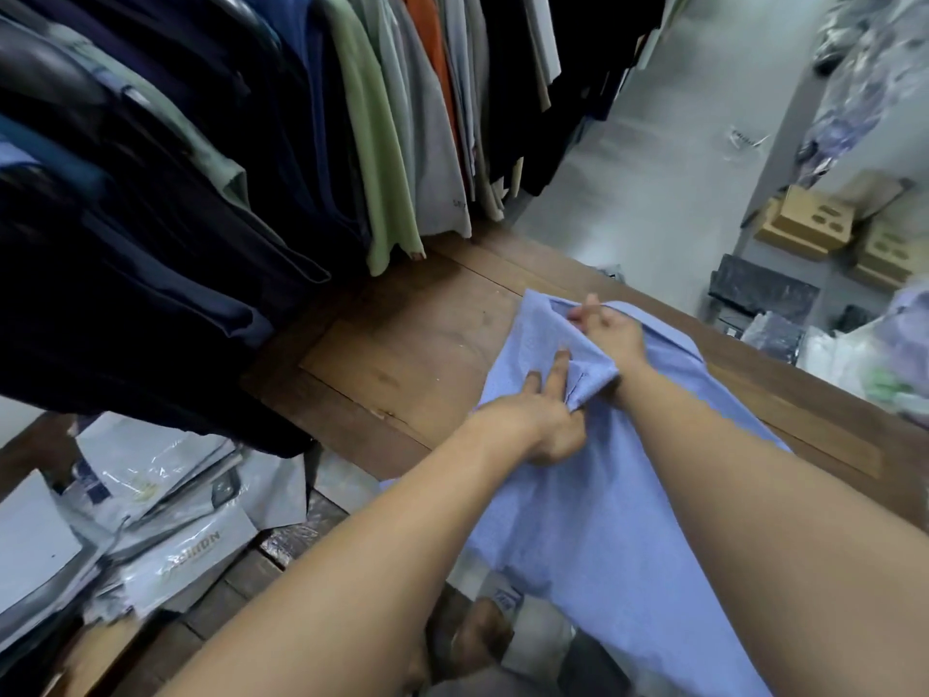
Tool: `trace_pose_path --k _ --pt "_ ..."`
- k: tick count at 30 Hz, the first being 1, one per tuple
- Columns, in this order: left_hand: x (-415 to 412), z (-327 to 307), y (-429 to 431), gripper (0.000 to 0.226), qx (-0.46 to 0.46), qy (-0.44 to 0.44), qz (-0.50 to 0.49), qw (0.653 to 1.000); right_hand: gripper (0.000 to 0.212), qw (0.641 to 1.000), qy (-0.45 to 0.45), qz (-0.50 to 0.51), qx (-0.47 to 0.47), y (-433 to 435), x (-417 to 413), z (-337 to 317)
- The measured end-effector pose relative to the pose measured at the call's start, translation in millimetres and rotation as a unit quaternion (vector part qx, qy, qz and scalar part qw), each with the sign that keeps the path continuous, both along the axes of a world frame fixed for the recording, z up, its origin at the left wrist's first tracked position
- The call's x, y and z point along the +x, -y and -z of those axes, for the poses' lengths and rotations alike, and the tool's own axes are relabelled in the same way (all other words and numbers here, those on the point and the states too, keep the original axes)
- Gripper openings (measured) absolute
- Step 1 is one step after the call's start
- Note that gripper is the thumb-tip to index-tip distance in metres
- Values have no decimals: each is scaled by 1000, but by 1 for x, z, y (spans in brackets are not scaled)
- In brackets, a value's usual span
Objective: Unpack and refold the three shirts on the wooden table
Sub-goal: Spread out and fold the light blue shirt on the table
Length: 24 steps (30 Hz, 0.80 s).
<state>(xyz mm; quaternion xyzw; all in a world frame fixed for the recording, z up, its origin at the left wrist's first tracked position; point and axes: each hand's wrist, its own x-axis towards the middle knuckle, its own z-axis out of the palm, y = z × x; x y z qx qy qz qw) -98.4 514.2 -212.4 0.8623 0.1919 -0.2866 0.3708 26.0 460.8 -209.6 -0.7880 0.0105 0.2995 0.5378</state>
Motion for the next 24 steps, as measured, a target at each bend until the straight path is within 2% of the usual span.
trace_pose_path --k 1,3,5,7,10,11,14,16,18,20,22,24 --pt "1 6 -1 75 10 -8 10 1000 50 997 -36 59 17 3 4 1" --pt "-3 6 5 73 45 -7 21 999 56 996 -76 39 -24 9 6 -5" --pt "-7 6 19 75 77 6 20 997 45 989 -39 -68 -127 13 5 -5" --pt "-9 2 29 83 94 14 24 995 30 959 34 -171 -224 15 -3 3" --pt "-15 1 29 76 98 34 8 995 13 914 129 -203 -328 22 -13 10" --pt "-19 1 25 65 105 54 -10 993 10 907 150 -197 -340 25 -17 9" --pt "-42 3 7 43 137 156 -110 972 45 883 203 -194 -376 31 -32 9" --pt "-62 8 -9 33 158 189 -180 952 59 836 280 -232 -411 32 -49 10" --pt "-87 19 -24 24 195 202 -232 931 61 782 375 -265 -422 30 -68 14" --pt "-113 30 -29 22 226 226 -277 906 55 750 438 -305 -391 26 -85 18" --pt "-138 47 -27 28 225 233 -326 888 52 738 437 -365 -363 19 -100 21" --pt "-158 68 -25 36 170 219 -407 871 53 733 397 -420 -358 13 -111 25"
